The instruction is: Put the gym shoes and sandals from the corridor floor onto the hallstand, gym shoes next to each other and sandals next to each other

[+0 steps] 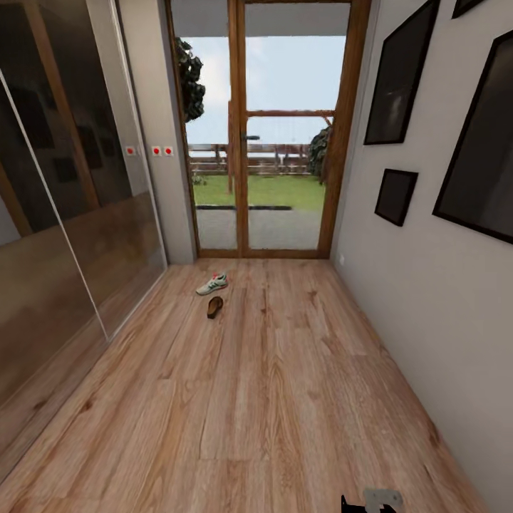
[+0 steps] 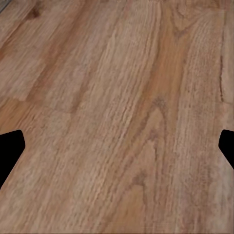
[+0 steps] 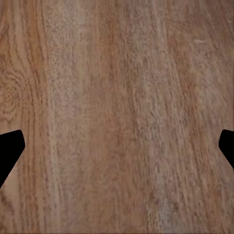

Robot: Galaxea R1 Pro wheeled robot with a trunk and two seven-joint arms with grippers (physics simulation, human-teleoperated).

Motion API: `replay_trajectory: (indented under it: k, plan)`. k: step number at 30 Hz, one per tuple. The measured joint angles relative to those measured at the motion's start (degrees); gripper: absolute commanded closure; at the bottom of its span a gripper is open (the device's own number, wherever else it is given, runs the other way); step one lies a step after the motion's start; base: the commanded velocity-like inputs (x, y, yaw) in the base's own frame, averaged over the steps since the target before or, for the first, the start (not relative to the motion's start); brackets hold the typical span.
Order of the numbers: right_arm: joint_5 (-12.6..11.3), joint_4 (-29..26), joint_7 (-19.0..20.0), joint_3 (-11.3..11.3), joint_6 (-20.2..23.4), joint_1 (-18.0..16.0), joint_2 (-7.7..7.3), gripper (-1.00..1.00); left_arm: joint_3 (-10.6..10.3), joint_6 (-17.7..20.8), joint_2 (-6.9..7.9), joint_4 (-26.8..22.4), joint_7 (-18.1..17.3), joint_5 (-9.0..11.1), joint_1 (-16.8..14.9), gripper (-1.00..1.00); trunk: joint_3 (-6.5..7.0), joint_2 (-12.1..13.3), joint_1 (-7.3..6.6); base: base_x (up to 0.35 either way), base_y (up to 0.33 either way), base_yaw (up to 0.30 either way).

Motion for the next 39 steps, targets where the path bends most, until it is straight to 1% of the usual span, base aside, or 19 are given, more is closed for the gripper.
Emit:
replay_trajectory:
  k: [32, 39]
  plan:
    - [-0.06, 0.00, 0.03, -0.04, 0.00, 0.00, 0.06, -1.00, 0.00, 0.00, 0.03, 0.00, 0.00, 0.00, 0.00, -1.00, -0.01, 0.00, 0.00, 0.338, 0.000, 0.000]
    - [-0.07, 0.00, 0.01, -0.06, 0.00, 0.00, 0.08, -1.00, 0.00, 0.00, 0.01, 0.00, 0.00, 0.00, 0.00, -1.00, -0.30, 0.00, 0.00, 0.338, 0.000, 0.000]
